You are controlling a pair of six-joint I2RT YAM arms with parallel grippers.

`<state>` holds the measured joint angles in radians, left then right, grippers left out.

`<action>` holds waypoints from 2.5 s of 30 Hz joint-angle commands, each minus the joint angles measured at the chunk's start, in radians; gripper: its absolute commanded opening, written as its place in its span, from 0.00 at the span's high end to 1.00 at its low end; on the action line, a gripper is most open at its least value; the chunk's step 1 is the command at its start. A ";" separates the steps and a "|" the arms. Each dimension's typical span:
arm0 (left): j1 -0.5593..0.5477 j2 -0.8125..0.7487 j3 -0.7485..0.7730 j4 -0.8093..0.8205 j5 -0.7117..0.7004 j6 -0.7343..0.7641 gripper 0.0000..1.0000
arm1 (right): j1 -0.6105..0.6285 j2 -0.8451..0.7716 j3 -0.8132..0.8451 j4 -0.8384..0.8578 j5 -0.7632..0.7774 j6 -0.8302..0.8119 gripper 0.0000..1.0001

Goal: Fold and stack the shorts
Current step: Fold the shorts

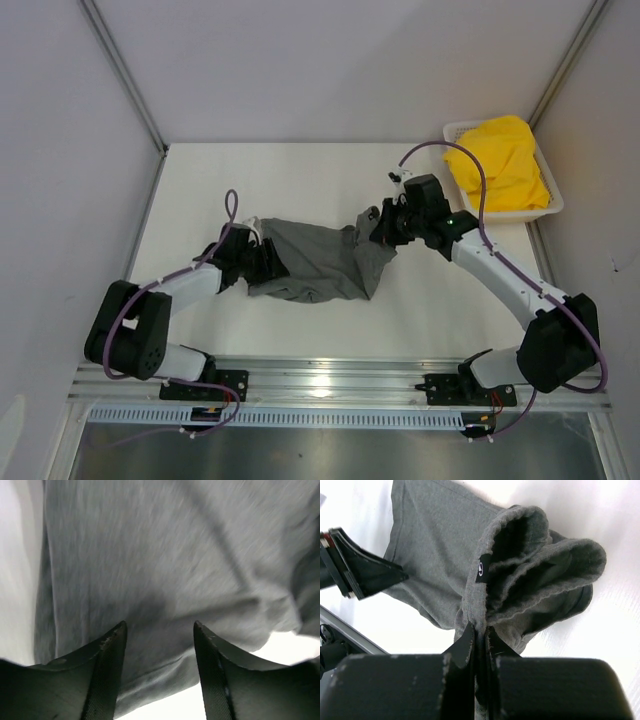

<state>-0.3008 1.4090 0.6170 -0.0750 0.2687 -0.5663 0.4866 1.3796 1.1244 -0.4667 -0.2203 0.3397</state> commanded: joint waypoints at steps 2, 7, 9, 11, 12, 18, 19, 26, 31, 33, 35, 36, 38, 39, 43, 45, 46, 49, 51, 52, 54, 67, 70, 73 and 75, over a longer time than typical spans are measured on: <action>0.000 -0.071 -0.072 0.141 0.015 0.013 0.43 | -0.005 0.015 0.066 0.025 -0.024 -0.022 1.00; -0.001 -0.148 -0.204 0.225 0.047 -0.003 0.50 | -0.042 0.039 0.083 0.008 -0.028 -0.037 1.00; -0.007 -0.201 -0.247 0.250 0.046 0.008 0.53 | -0.066 0.044 0.083 0.008 -0.034 -0.042 1.00; -0.012 -0.226 -0.260 0.229 0.029 0.029 0.55 | -0.083 0.047 0.086 0.005 -0.047 -0.047 1.00; -0.014 -0.235 -0.266 0.219 0.023 0.032 0.58 | -0.100 0.049 0.087 0.002 -0.047 -0.050 1.00; -0.077 -0.248 -0.247 0.152 -0.043 0.036 0.64 | -0.172 0.044 0.109 -0.020 -0.093 -0.062 1.00; -0.084 -0.240 -0.243 0.150 -0.046 0.034 0.64 | -0.171 0.041 0.113 -0.021 -0.097 -0.064 1.00; -0.144 -0.177 -0.218 0.133 -0.109 0.019 0.64 | -0.091 0.047 0.178 -0.050 -0.117 -0.053 1.00; -0.173 -0.147 -0.203 0.112 -0.143 0.005 0.64 | 0.015 0.079 0.216 -0.040 -0.082 -0.034 1.00; -0.179 -0.148 -0.206 0.113 -0.146 -0.004 0.64 | 0.070 0.110 0.227 -0.033 -0.062 -0.027 1.00; -0.184 -0.153 -0.209 0.112 -0.152 -0.007 0.64 | 0.118 0.146 0.236 -0.021 -0.053 -0.019 1.00; -0.185 -0.159 -0.209 0.112 -0.155 -0.007 0.64 | 0.131 0.159 0.239 -0.015 -0.051 -0.013 1.00; -0.189 -0.163 -0.209 0.109 -0.158 -0.007 0.64 | 0.167 0.188 0.247 0.011 -0.050 -0.004 1.00; -0.190 -0.169 -0.211 0.107 -0.160 -0.009 0.64 | 0.179 0.218 0.248 0.034 -0.048 0.005 1.00; -0.195 -0.186 -0.217 0.107 -0.163 -0.012 0.64 | 0.228 0.298 0.268 0.075 -0.042 0.027 1.00; -0.198 -0.186 -0.221 0.107 -0.164 -0.012 0.64 | 0.254 0.329 0.281 0.103 -0.036 0.039 1.00; -0.199 -0.185 -0.223 0.110 -0.163 -0.014 0.64 | 0.263 0.354 0.285 0.112 -0.030 0.056 1.00; -0.205 -0.183 -0.229 0.118 -0.164 -0.017 0.64 | 0.293 0.383 0.287 0.164 0.012 0.096 1.00; -0.215 -0.185 -0.235 0.124 -0.163 -0.024 0.64 | 0.314 0.391 0.288 0.190 0.065 0.113 1.00; -0.216 -0.186 -0.238 0.126 -0.166 -0.026 0.64 | 0.320 0.394 0.290 0.197 0.087 0.133 1.00; -0.225 -0.193 -0.241 0.129 -0.168 -0.032 0.64 | 0.333 0.394 0.284 0.224 0.134 0.143 1.00; -0.241 -0.196 -0.227 0.104 -0.184 -0.030 0.64 | 0.397 0.423 0.276 0.326 0.151 0.142 1.00; -0.241 -0.200 -0.233 0.115 -0.174 -0.032 0.64 | 0.409 0.437 0.255 0.375 0.090 0.117 1.00; -0.241 -0.197 -0.237 0.121 -0.169 -0.035 0.64 | 0.409 0.449 0.232 0.419 0.065 0.102 1.00; -0.241 -0.194 -0.237 0.124 -0.168 -0.035 0.64 | 0.409 0.466 0.224 0.442 0.064 0.096 1.00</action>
<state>-0.5308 1.2274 0.3882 0.0536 0.0994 -0.5861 0.8860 1.8309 1.3514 -0.1429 -0.1051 0.4522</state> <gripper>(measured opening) 0.357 0.036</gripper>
